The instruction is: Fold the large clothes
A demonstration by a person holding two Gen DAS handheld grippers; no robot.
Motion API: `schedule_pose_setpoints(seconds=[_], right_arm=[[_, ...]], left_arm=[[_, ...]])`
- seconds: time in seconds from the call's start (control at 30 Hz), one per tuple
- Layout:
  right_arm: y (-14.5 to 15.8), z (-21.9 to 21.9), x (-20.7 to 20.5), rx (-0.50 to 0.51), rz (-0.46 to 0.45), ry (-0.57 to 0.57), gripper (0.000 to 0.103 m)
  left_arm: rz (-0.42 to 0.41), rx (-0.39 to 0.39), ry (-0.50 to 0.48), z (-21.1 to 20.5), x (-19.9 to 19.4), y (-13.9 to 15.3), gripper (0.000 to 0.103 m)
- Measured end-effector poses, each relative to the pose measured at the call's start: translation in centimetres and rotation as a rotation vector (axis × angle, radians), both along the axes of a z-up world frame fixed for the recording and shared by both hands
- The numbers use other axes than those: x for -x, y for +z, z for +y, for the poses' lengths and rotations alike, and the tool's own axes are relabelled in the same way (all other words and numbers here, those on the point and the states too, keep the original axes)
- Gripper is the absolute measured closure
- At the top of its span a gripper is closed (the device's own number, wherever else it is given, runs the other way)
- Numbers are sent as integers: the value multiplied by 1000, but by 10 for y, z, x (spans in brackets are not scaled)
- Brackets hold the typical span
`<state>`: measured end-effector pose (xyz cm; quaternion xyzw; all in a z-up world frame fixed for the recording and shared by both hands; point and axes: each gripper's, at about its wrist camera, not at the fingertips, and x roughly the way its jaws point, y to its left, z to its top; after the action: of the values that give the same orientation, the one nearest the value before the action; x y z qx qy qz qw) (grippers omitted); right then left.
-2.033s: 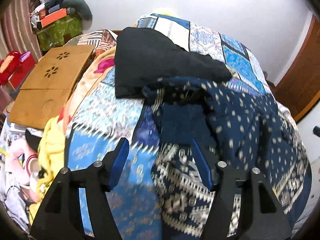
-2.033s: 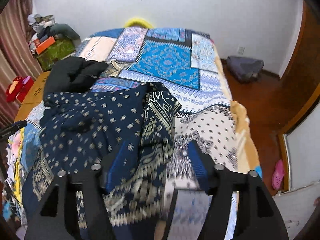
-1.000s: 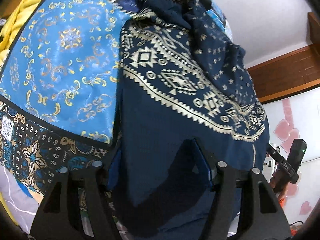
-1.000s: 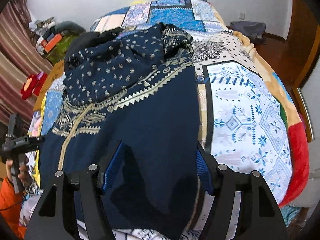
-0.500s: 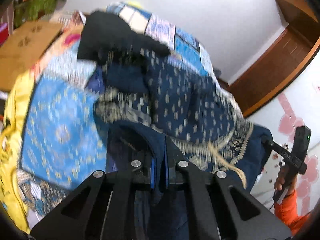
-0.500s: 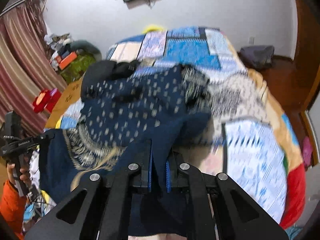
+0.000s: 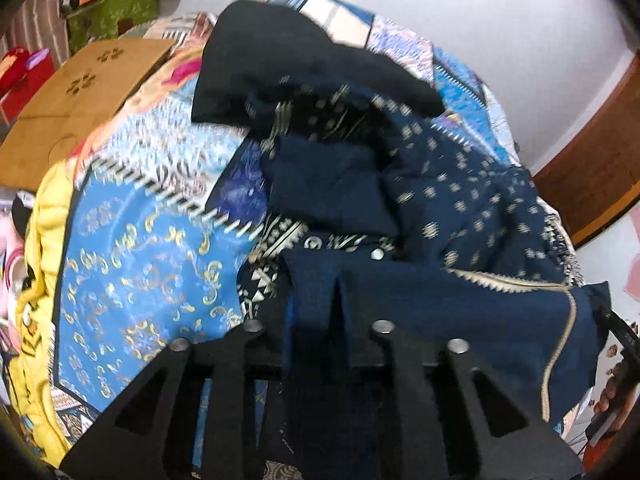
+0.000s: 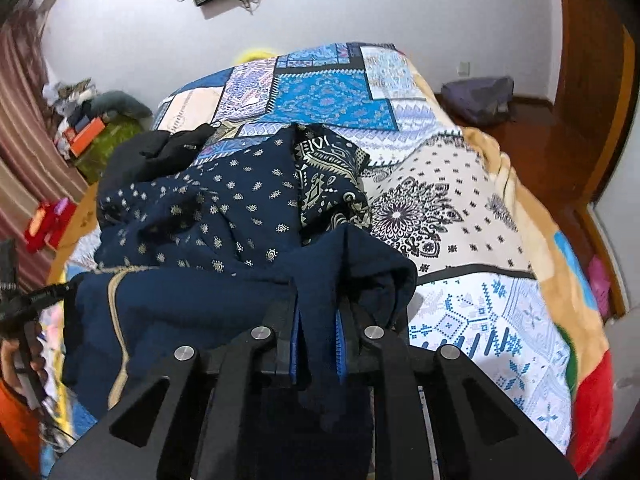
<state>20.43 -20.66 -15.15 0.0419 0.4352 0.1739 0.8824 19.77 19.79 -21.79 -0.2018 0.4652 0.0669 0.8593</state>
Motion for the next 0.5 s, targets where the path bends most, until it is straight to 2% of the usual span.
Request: schedule_pose_setpoints(seconds=[0.07,0.17,0.27,0.33,0.4,0.5], right_arm=[[6,6,6,66,-10,26,80],[12,9,13,141,-2,81,59],[16,7,25,191,-34,89,50],[16,5,35,218,-37,100,50],[11,1,41,213,-9,109,50],[3,-7,46,172,31,101,50]], left_arm=[[5,4,8,2,2,-3,68],[7,-12,8,4,10,-2,61],[6,-2,0,5,25,2,57],[6,27,-5,6,37,3,45],[1,92,-16,5,49,2,41],[37,154,-45,1,62,-8,40]])
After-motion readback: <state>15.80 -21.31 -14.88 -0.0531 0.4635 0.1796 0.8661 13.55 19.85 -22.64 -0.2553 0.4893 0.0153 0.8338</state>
